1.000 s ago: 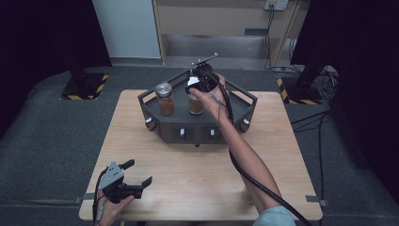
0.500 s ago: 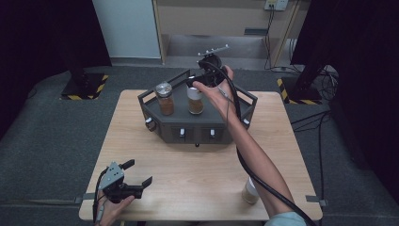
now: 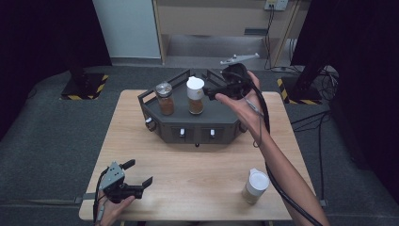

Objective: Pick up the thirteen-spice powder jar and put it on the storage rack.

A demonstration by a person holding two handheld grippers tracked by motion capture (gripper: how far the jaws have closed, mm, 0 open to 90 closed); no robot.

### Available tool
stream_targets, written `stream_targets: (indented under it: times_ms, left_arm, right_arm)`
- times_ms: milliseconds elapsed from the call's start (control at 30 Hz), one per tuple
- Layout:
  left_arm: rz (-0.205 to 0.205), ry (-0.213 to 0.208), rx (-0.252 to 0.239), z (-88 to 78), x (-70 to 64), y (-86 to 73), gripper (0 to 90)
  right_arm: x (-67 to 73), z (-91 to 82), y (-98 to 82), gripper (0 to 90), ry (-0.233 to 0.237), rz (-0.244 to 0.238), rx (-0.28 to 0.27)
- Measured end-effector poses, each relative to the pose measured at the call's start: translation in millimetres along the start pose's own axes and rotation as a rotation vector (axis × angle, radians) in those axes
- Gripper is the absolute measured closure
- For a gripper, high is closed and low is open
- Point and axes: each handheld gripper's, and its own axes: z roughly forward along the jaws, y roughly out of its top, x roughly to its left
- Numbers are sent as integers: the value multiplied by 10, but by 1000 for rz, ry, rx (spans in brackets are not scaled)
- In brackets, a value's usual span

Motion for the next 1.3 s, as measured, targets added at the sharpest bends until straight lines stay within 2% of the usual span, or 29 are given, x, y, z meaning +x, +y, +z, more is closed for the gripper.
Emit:
stream_targets:
  times_ms: [167, 567, 733, 900, 1300]
  left_arm:
    - [-1, 2, 1, 1, -3, 1, 22]
    - [-11, 3, -4, -6, 7, -8, 20]
    - [-14, 3, -6, -6, 7, -10, 19]
    - [-19, 4, -7, -6, 9, -13, 19]
    - [-22, 3, -9, -7, 13, -18, 19]
  right_arm:
    - [-39, -203, -218, 76, 13, -8, -21]
    - [-107, -576, -683, 62, 19, 8, -54]
    - [-126, -756, -886, 58, 0, 10, -62]
    - [-169, -913, -1095, 55, -18, 35, -69]
    - [-232, -1213, -1653, 41, -103, 79, -95]
